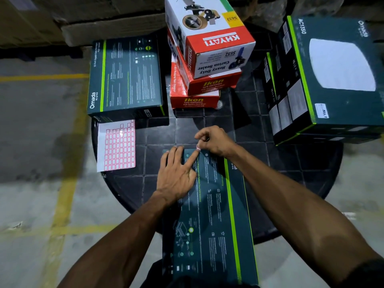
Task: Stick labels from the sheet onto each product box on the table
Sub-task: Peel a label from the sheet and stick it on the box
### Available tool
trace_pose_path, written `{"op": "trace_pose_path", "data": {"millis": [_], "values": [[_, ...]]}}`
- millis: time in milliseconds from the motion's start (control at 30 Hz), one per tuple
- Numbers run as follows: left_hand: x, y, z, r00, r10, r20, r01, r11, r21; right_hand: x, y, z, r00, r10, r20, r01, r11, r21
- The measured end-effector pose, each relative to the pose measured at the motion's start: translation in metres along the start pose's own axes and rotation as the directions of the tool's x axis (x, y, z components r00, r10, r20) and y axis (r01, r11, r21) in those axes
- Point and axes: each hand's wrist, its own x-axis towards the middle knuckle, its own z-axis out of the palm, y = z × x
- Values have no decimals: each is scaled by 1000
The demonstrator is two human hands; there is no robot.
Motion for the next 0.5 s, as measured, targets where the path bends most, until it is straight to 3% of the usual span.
{"op": "trace_pose_path", "data": {"millis": [500], "values": [[0,0,1,1000,5,-21,-5,1000,-13,4,5,5,999,-5,-34,4,1000,-22]]}}
